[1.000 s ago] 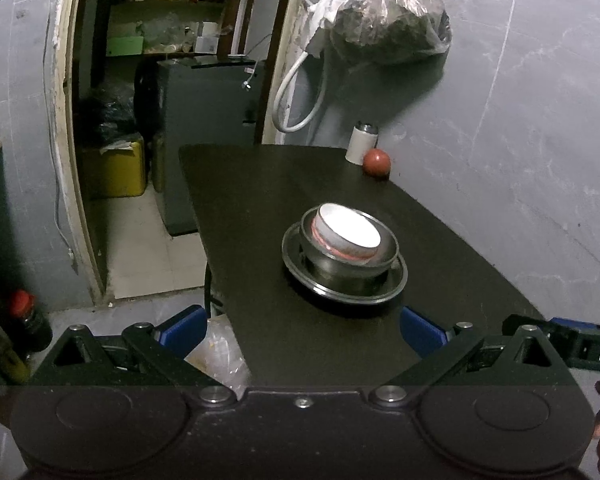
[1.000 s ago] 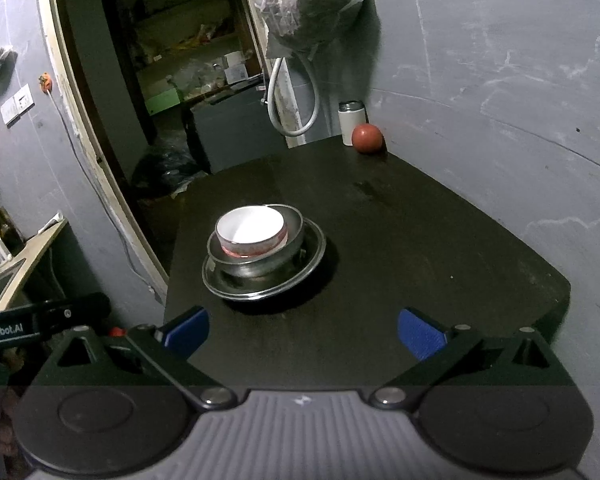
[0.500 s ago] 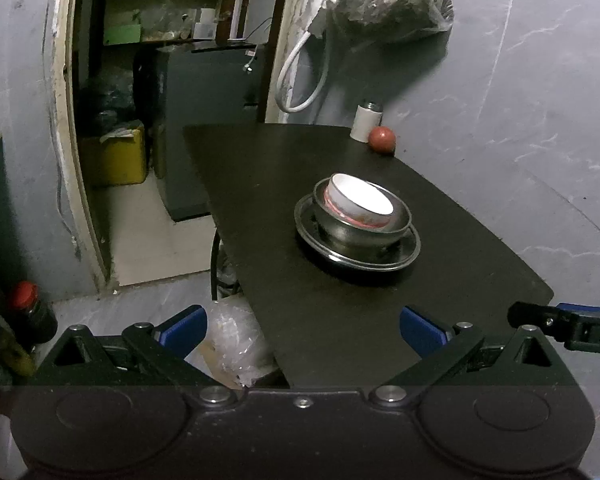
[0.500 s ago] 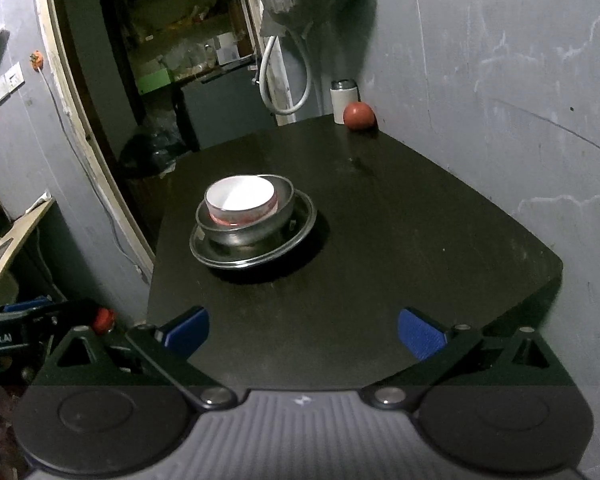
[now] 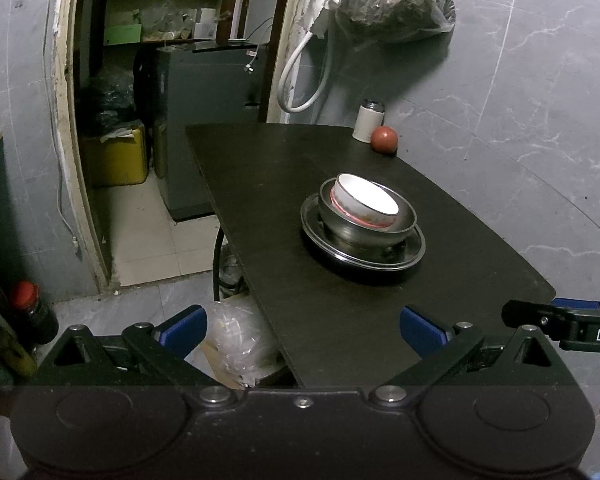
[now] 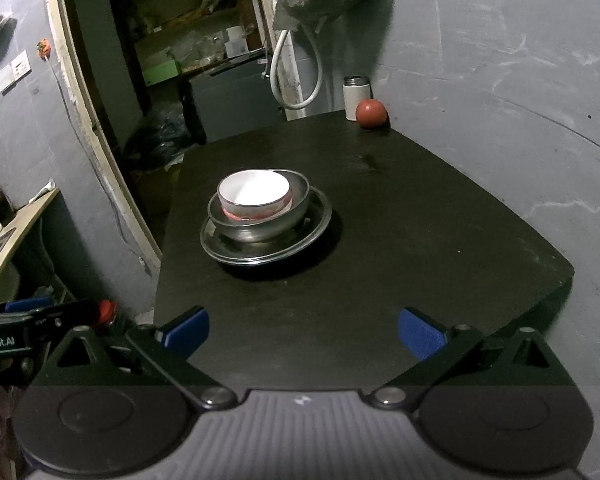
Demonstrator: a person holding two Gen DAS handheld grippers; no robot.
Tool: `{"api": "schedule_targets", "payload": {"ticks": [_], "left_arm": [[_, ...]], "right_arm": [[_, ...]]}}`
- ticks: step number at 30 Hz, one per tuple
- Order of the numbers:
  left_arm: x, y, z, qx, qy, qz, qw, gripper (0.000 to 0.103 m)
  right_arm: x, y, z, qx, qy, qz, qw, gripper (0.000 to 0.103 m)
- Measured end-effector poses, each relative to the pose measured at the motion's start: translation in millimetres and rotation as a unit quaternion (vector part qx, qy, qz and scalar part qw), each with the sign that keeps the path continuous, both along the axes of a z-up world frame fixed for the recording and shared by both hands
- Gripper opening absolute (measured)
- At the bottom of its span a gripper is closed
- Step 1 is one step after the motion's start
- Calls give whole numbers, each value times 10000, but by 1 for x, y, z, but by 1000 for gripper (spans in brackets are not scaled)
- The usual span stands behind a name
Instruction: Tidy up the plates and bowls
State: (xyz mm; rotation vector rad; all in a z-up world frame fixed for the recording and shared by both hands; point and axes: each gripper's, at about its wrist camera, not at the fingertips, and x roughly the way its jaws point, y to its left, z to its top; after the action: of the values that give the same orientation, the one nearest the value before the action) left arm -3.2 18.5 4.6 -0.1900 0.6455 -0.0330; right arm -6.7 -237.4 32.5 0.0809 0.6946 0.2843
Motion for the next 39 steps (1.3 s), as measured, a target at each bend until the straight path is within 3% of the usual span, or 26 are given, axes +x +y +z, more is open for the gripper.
{"api": "schedule_targets", "payload": {"ticks": [39], "left_arm": [[3, 3, 3, 15, -40, -38, 10000, 102]], "right_arm": [[2, 0, 2, -33, -25, 37, 10000, 103]]}}
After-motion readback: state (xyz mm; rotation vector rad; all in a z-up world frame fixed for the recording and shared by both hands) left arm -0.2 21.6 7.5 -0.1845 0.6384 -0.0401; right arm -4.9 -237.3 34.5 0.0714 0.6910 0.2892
